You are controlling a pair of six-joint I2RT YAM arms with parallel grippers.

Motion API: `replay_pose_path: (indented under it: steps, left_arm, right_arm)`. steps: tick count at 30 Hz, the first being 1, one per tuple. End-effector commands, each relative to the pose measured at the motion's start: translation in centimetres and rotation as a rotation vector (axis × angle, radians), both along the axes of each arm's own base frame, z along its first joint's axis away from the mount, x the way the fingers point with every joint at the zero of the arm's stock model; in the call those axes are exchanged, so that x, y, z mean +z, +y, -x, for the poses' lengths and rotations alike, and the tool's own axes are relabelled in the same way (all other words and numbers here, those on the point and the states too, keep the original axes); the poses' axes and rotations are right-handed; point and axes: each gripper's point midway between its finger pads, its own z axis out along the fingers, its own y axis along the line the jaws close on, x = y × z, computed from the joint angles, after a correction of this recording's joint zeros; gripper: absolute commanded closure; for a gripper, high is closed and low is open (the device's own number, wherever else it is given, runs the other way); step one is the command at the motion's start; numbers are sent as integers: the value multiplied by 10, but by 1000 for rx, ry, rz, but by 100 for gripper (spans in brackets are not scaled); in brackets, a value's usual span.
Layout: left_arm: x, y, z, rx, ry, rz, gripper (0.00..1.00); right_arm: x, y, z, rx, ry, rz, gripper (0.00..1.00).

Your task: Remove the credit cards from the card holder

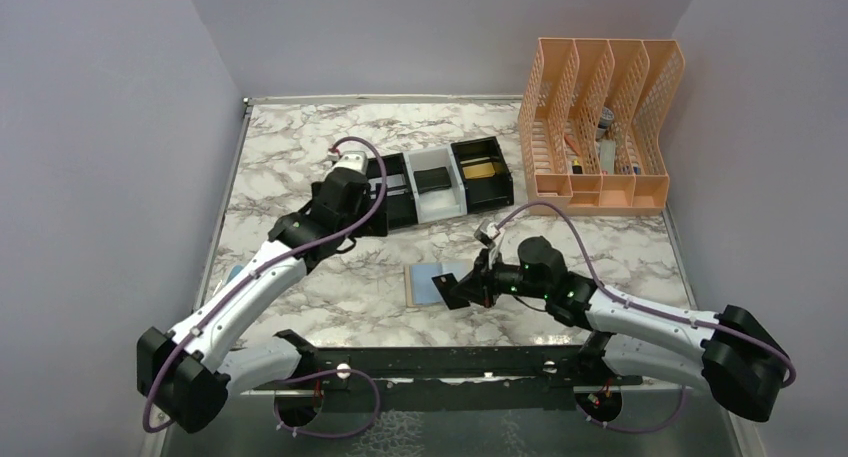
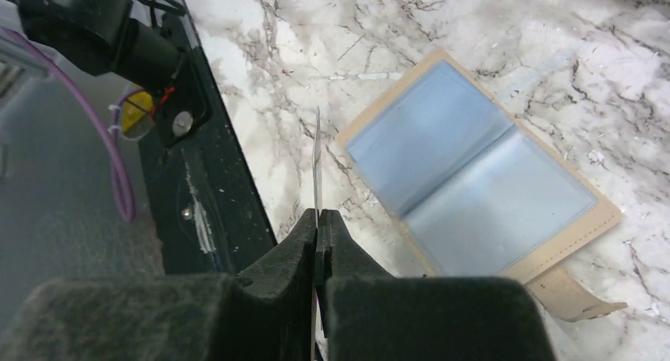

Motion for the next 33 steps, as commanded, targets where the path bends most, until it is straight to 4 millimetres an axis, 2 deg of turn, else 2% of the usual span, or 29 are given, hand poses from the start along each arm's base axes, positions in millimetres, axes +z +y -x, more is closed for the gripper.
replay_pose_path:
  steps: [1,3,8,10,13,18,20,22,27,33]
  left_arm:
    - [5,33,7,33,-30,-48,1]
    - [4,45,10,84,-56,-56,1]
    - [-3,64,19,157,-81,-79,1]
    - [0,69,21,177,-98,-79,1]
    - [6,76,23,206,-128,-76,1]
    - [10,82,25,230,-151,-81,1]
    - [10,83,25,231,-151,-82,1]
    - [10,82,25,228,-148,-83,1]
    - [10,82,25,220,-148,-90,1]
    - [10,82,25,217,-149,-93,1]
  right_arm:
    - [21,-1,-30,-105,-252,34,99]
    - [33,-8,-42,-155,-361,43,99]
    - [71,-24,-68,-170,-798,119,99]
    - [75,-26,-78,-142,-938,207,99]
    - [82,-38,-112,-243,-1030,381,99]
    - [95,-34,-170,-308,-1166,623,99]
    - [95,-30,-195,-299,-1143,651,99]
    - [87,-22,-211,-228,-1117,659,99]
    - [65,9,-234,-39,-1132,709,99]
    - [45,33,-253,39,-1095,727,99]
